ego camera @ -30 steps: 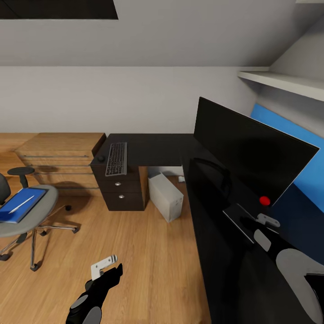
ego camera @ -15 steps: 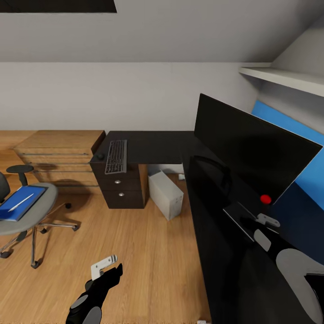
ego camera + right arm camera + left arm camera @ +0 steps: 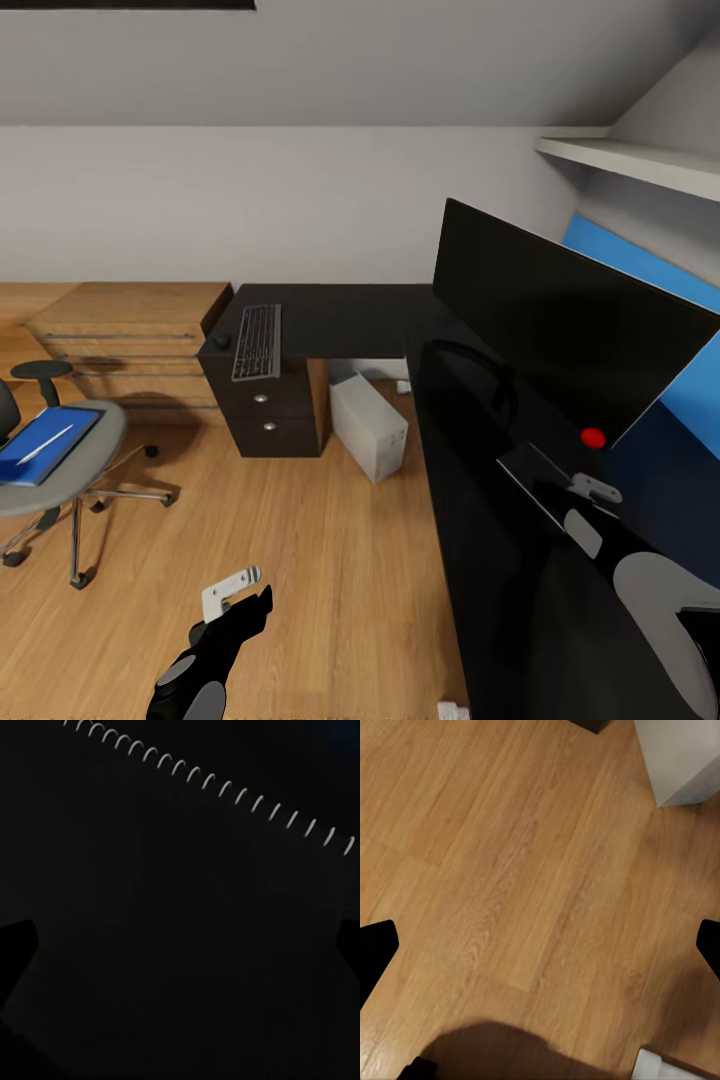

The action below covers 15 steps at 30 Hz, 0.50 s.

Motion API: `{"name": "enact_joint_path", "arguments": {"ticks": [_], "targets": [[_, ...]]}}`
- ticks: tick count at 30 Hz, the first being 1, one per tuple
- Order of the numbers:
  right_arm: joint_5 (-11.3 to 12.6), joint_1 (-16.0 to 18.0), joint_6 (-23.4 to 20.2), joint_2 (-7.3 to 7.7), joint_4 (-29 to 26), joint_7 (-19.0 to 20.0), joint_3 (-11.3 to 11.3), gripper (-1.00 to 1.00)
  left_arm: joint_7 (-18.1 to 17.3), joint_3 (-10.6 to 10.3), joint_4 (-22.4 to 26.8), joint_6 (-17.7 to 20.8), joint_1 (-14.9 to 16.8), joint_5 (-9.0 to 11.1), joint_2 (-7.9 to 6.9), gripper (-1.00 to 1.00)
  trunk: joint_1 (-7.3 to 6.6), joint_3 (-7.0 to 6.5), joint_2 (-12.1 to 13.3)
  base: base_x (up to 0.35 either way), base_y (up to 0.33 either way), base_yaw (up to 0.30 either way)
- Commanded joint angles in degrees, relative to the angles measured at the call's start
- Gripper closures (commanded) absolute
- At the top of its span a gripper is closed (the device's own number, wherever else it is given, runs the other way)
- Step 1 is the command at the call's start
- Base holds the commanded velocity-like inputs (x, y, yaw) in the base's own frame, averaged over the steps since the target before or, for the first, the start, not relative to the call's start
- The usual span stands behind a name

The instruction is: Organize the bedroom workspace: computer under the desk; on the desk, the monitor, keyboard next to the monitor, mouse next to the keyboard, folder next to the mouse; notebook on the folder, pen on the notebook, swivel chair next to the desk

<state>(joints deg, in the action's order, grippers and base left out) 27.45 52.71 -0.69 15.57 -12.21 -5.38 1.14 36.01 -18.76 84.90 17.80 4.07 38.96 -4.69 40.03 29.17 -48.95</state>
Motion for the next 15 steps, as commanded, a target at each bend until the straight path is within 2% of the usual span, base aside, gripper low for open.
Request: {"name": "enact_joint_path", "arguments": {"ticks": [1,15], "targets": [[1.02,-0.03,-0.10,-0.01,0.17,-0.16,-0.09,-1.00,0.46,-0.14,0.09,0.13,0.06,0.32,-0.06,-1.00,0.02,0.16,-0.03,0.000,0.000,0.000],[1.02,-0.01,-0.10,-0.01,0.17,-0.13,-0.09,-1.00,0.46,-0.14,0.09,0.13,0.07,0.39,-0.06,-1.00,0.02,1.25,-0.03,0.000,0.000,0.000]]}}
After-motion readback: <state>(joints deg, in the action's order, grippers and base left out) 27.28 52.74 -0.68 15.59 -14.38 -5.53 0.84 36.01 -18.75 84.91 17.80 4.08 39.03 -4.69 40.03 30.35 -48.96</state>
